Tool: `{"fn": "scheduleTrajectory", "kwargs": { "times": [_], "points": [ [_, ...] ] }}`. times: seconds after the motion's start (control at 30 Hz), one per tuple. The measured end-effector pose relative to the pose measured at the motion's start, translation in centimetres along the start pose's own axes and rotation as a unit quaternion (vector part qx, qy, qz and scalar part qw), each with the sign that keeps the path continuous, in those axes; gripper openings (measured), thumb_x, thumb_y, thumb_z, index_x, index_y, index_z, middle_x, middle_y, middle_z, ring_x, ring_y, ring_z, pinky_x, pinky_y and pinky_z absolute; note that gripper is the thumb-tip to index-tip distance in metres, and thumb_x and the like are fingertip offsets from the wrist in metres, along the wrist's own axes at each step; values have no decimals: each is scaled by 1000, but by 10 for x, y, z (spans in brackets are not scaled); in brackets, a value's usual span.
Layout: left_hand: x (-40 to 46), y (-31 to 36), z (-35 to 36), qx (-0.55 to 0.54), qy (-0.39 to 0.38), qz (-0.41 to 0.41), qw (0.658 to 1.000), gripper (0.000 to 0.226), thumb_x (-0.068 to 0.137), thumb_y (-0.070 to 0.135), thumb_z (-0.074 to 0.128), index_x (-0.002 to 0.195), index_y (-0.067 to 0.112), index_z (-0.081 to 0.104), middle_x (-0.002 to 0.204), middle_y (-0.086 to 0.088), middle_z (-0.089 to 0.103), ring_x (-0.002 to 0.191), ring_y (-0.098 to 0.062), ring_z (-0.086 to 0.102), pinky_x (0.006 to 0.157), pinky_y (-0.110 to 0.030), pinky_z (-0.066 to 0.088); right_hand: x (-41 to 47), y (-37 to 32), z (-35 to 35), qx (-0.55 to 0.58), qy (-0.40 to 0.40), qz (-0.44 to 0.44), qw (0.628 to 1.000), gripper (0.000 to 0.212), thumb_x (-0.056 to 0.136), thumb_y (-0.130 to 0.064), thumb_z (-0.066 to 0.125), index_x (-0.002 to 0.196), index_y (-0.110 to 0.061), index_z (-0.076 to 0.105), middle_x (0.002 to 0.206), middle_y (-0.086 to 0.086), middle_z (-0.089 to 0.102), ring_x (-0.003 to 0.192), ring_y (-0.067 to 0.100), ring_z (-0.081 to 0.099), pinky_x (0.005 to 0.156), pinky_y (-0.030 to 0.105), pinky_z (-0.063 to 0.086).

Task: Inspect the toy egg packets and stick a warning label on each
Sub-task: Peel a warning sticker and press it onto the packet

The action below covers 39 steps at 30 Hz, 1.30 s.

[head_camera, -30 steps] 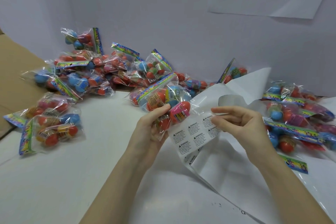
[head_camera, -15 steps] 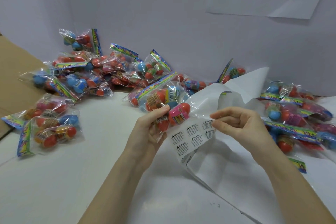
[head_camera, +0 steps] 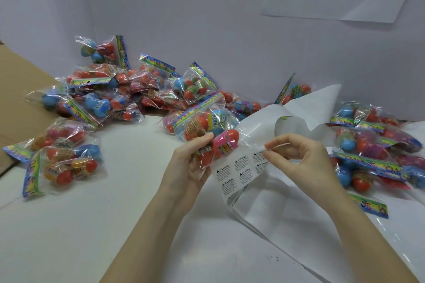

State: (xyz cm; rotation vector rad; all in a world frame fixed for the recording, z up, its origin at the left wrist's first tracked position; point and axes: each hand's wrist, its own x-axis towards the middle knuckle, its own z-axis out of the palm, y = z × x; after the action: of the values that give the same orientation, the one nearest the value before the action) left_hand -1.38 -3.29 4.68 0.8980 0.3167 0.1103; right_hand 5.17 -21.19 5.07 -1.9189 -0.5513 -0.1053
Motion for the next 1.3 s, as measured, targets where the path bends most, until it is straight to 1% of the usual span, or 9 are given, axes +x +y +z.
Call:
{"fn": "scheduleTrajectory", "kwargs": {
  "times": [0.27,0.37,0.47,0.6,0.7,0.83,0.97,1.13,1.3],
  "points": [
    [0,0,2,-27,14,-3,1000,10,62,20,67,67,19,75,71,3,71,62,-7,65,68,-21,51,-3,3,12,-62,44,-34,997,26,78,-9,70,69,-31,61,74,-30,63,79,-11,59,71,5,40],
    [1,-1,2,-38,44,2,998,14,62,20,67,76,19,70,65,5,67,56,-5,62,62,-19,50,-4,6,18,-152,68,-82,983,15,78,-5,70,75,-18,64,97,-14,61,98,12,59,85,27,39],
    [3,-2,2,-54,71,6,996,6,72,16,65,79,17,66,65,5,68,56,-6,63,65,-21,48,-5,12,24,-229,56,-115,965,12,77,-2,70,77,-13,65,109,2,62,106,25,55,83,29,27],
    [6,-4,3,-73,88,26,993,8,81,14,60,77,14,67,66,2,70,60,-8,65,65,-20,52,-6,17,28,-286,29,-142,947,17,74,-3,72,75,-17,62,109,5,57,106,19,47,76,23,17],
    [9,-5,0,-89,113,40,989,9,81,13,61,85,13,68,78,-1,71,74,-12,65,80,-24,48,-8,16,29,-308,9,-165,937,24,69,0,74,72,-20,61,104,4,57,103,13,39,69,25,12],
    [13,-4,-3,-55,148,66,985,6,82,14,62,81,17,67,65,6,67,68,-8,63,61,-17,50,-7,5,22,-171,11,-127,977,37,74,-7,72,70,-36,49,98,-15,50,100,9,45,75,25,20],
    [13,-5,-7,56,195,149,968,4,80,19,67,76,17,66,60,10,60,58,-2,52,54,-9,41,-6,-9,9,85,30,-41,995,14,67,-24,64,63,-32,54,86,-15,65,90,0,57,81,19,36],
    [-1,3,5,100,58,198,973,13,68,19,67,80,15,64,58,11,63,50,-1,53,46,-11,41,-7,-15,7,194,61,-25,979,12,64,-18,65,70,-25,57,77,-7,62,73,7,57,77,30,39],
    [-9,8,8,87,-41,119,988,36,58,16,76,91,12,62,65,6,68,55,-1,62,46,-14,47,-9,-21,7,282,51,-42,957,17,64,-11,62,79,-16,55,68,-10,63,70,8,56,67,15,44]
  ]
}}
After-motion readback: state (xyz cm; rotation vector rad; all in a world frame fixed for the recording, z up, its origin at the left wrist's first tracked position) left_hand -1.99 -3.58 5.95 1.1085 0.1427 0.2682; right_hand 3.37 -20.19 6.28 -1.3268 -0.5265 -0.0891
